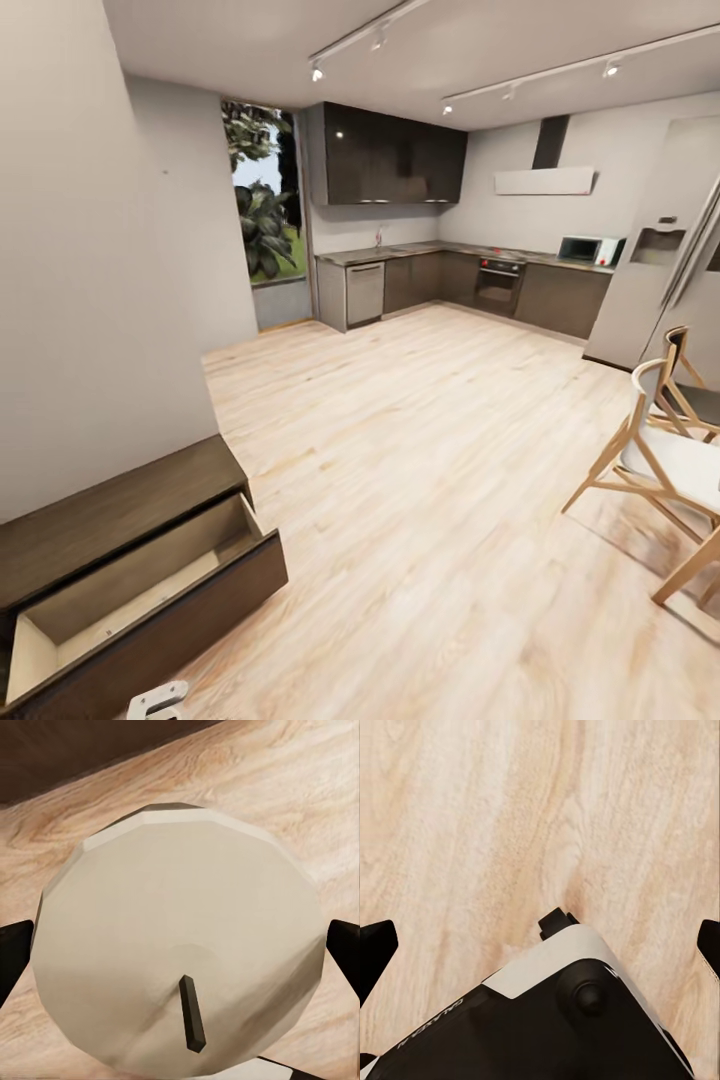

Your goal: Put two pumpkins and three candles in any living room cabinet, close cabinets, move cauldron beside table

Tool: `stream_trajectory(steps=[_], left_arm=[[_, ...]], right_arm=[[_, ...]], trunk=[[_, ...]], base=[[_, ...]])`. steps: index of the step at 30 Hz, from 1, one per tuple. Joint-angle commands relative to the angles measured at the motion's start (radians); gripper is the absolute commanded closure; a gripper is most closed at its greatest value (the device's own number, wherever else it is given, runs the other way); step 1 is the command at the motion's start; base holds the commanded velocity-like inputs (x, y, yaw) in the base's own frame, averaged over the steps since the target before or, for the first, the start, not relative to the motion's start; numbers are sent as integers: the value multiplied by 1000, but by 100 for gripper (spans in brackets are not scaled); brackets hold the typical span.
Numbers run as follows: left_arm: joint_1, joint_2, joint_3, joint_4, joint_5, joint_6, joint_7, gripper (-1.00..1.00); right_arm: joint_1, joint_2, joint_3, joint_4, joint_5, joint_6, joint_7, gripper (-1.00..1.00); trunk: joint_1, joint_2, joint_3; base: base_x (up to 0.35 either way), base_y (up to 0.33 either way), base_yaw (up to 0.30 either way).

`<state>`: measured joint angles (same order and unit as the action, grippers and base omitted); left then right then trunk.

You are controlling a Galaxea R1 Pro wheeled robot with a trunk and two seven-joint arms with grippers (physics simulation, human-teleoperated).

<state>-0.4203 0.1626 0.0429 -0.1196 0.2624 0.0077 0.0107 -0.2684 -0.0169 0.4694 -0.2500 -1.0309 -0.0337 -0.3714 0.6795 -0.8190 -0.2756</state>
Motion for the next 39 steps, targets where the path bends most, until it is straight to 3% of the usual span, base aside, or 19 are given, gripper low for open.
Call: stream_trajectory(steps=[1,39], left_arm=[[0,0,0,0,0,0,0,100],[0,0,0,1,0,-17,0,100]], right_arm=[[0,0,0,0,0,0,0,-100],[0,1,0,0,0,0,0,-100]], trunk=[[0,0,0],[0,0,0]], base=[[92,-163,290],[86,-182,290]])
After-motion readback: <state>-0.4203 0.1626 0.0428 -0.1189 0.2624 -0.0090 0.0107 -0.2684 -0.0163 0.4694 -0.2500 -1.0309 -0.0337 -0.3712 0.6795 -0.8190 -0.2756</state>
